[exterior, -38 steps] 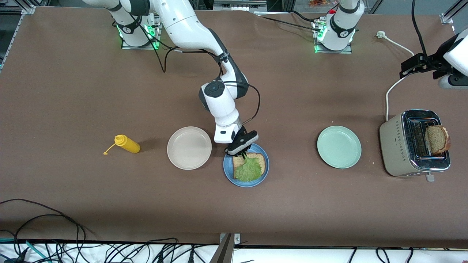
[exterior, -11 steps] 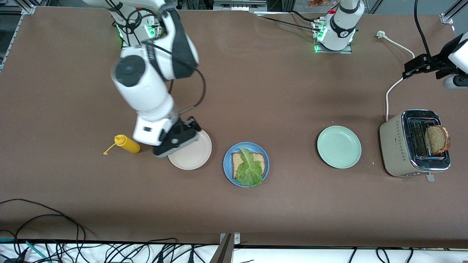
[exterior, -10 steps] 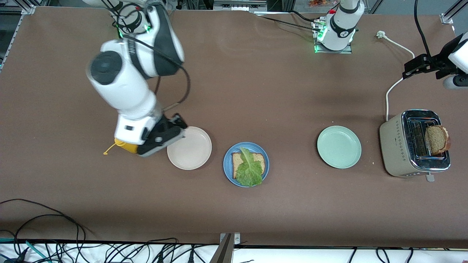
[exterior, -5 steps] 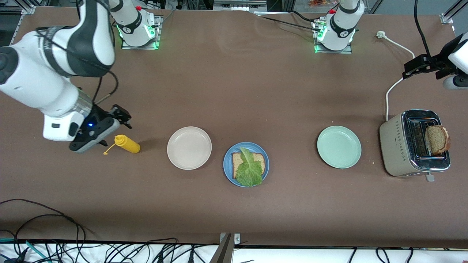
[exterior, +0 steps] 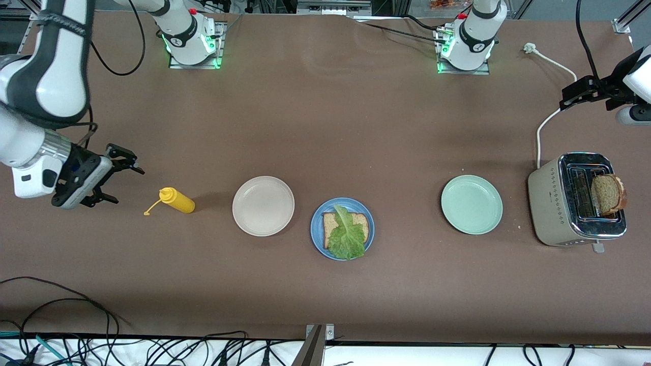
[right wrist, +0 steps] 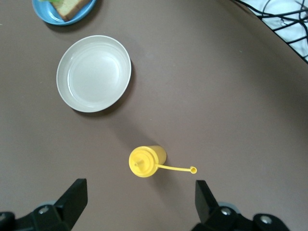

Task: Make sandwich in blue plate with both arms
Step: 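Move the right gripper over to the yellow mustard bottle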

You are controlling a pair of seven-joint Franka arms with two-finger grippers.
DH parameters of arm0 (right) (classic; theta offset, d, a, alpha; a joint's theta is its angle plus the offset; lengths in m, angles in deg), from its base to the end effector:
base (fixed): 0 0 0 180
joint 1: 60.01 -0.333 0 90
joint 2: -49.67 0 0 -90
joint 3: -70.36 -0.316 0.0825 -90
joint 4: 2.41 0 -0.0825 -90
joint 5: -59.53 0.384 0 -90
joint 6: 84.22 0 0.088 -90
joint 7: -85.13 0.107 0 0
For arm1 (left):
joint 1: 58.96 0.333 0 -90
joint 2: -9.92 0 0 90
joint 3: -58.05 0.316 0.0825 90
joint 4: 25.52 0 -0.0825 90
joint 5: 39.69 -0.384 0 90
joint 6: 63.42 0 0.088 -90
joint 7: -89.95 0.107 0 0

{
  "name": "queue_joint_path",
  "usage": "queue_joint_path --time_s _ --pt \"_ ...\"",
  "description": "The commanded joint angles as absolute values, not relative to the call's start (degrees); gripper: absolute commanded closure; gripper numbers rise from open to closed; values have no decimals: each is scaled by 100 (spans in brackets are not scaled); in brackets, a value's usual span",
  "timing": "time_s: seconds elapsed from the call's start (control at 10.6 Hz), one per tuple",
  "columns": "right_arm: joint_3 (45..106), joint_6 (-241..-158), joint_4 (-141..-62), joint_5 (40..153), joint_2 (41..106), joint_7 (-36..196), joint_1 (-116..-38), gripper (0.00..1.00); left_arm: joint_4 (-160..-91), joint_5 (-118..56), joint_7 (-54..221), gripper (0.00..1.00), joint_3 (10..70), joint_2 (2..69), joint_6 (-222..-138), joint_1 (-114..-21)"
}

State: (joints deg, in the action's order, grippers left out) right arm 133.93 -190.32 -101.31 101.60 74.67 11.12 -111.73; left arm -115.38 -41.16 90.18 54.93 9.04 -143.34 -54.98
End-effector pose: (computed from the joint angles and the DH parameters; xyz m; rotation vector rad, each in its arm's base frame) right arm 0.6281 -0.0025 0.4426 -2.6013 -1.2337 -0.2686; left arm 0.5301 0.0108 0.6201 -3.1069 -0.0211 0.2466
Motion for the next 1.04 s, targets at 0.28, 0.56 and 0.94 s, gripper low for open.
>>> queue_joint_path --time_s 0.28,0.56,0.94 --pt "13330 -18162 -10735 11893 7796 -1959 -10003 1 -11384 -4180 8969 0 5454 966 -14226 -5474" --pt "12822 -17563 -10726 12596 8271 -2848 -9194 1 -11385 -4180 8969 0 5454 966 -14226 -5465" --pt "11548 -17299 -10691 12826 8386 -3430 -7893 1 -11385 -4180 8969 0 5454 966 -14226 -5465"
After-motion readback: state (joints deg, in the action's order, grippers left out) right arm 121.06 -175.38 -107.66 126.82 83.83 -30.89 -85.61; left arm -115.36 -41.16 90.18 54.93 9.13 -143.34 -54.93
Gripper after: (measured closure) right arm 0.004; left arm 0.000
